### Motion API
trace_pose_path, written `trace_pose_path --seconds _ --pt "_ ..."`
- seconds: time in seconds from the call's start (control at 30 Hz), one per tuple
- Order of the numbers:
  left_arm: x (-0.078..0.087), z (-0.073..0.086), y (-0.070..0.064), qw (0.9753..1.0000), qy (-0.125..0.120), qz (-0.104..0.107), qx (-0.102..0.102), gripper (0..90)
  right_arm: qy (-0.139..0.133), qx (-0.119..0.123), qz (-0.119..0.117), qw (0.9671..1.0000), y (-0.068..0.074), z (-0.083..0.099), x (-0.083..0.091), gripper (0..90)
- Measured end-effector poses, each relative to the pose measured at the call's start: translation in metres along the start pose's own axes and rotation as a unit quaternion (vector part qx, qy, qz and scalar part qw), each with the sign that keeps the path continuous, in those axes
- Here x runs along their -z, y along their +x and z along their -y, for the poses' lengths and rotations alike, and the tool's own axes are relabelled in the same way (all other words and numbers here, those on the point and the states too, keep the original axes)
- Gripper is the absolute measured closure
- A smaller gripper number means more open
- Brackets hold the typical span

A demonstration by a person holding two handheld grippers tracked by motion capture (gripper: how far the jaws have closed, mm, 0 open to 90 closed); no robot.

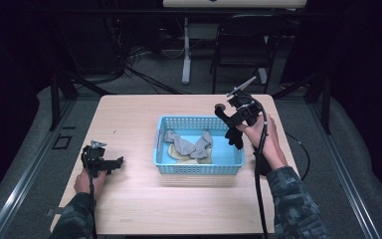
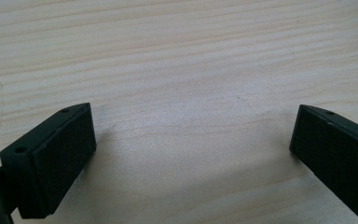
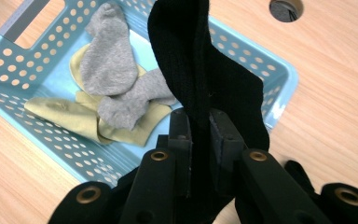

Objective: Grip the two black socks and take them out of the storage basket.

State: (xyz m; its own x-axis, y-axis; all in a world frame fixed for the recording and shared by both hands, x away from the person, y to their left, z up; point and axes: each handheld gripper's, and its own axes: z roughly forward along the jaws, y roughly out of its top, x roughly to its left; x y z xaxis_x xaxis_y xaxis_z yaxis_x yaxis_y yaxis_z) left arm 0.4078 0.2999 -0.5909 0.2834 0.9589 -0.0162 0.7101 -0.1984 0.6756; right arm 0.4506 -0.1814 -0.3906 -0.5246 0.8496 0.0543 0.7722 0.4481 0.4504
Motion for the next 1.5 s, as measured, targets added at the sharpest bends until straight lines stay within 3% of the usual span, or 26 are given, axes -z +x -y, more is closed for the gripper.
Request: trace_pose_path --seconds 0.17,0.4,0.6,0.7,0.9,1.03,1.27,1.5 --pt "0.000 0.000 0.000 1.0000 0.000 0.000 0.000 0.3 -0.006 -0.008 0.005 0.9999 -0.008 0.005 0.008 80.6" --pt "0.000 0.000 0.000 1.0000 0.000 0.000 0.000 0.3 -0.014 -0.035 0.025 0.9990 -0.031 0.023 0.023 80.6" --pt "0.000 0.000 0.000 1.0000 0.000 0.000 0.000 0.3 -0.008 -0.050 0.041 0.9979 -0.047 0.037 0.024 80.5" --pt "0.000 0.000 0.000 1.0000 0.000 0.000 0.000 0.3 -0.007 -0.072 0.045 0.9964 -0.060 0.047 0.021 80.5" --pt "0.000 0.000 0.000 1.0000 0.000 0.000 0.000 0.3 0.014 -0.102 0.053 0.9933 -0.082 0.067 0.002 80.4" --pt "0.000 0.000 0.000 1.0000 0.000 0.000 0.000 0.3 0.038 -0.115 0.062 0.9908 -0.093 0.081 -0.020 80.3" --pt "0.000 0.000 0.000 1.0000 0.000 0.000 0.000 0.3 0.062 -0.129 0.065 0.9876 -0.101 0.096 -0.049 79.9" --pt "0.000 0.000 0.000 1.0000 0.000 0.000 0.000 0.3 0.065 -0.146 0.042 0.9863 -0.104 0.107 -0.073 78.5"
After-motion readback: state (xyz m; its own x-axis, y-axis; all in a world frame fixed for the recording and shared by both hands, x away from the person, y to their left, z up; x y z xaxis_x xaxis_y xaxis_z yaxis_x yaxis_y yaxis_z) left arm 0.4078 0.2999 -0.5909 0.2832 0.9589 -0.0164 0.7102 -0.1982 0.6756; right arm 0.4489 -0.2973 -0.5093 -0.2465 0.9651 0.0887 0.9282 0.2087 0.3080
